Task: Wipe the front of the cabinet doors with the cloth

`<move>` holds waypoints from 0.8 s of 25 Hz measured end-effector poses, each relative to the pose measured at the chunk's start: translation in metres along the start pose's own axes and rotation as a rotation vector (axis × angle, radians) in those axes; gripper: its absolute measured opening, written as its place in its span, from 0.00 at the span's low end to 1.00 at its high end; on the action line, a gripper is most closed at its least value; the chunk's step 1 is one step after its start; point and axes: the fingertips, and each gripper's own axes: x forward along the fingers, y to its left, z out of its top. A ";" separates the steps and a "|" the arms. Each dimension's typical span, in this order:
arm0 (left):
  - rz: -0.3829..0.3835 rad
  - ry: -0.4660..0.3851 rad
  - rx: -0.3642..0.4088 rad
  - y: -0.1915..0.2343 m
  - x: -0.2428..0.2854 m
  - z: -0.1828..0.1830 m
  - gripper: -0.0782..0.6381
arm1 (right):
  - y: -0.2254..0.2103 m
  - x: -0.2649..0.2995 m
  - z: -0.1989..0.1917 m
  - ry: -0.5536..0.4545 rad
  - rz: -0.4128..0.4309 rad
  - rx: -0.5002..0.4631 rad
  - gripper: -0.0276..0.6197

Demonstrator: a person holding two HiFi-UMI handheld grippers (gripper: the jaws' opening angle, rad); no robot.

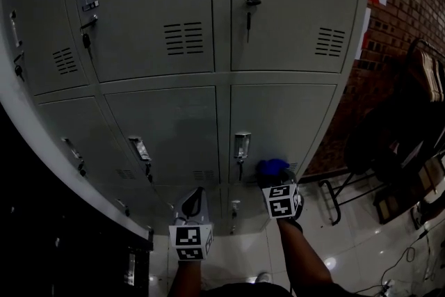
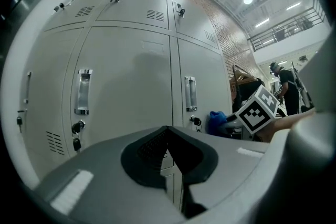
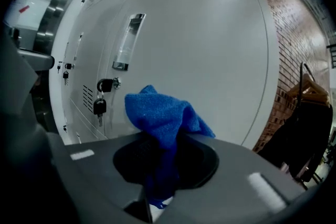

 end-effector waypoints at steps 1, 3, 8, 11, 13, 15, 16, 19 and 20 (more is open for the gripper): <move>0.001 -0.001 -0.002 0.001 -0.001 0.000 0.12 | 0.006 0.000 0.004 -0.008 0.018 0.008 0.14; 0.006 -0.007 -0.007 0.004 -0.004 0.002 0.12 | 0.016 -0.001 0.010 -0.022 0.050 0.019 0.14; 0.020 -0.015 -0.004 0.010 -0.008 0.004 0.12 | 0.044 0.002 0.020 -0.044 0.127 0.001 0.14; 0.028 -0.019 -0.002 0.013 -0.012 0.006 0.12 | 0.064 0.004 0.028 -0.058 0.164 -0.032 0.14; 0.033 -0.024 0.003 0.014 -0.014 0.009 0.12 | 0.077 0.006 0.034 -0.062 0.179 -0.061 0.14; 0.037 -0.027 0.005 0.015 -0.017 0.010 0.12 | 0.086 0.007 0.036 -0.059 0.190 -0.075 0.13; 0.039 -0.028 0.005 0.016 -0.018 0.011 0.12 | 0.089 0.007 0.036 -0.058 0.196 -0.075 0.13; 0.045 -0.032 0.007 0.018 -0.021 0.012 0.12 | 0.093 0.008 0.036 -0.060 0.211 -0.071 0.13; 0.045 -0.032 0.007 0.018 -0.021 0.013 0.12 | 0.093 0.008 0.036 -0.063 0.214 -0.070 0.13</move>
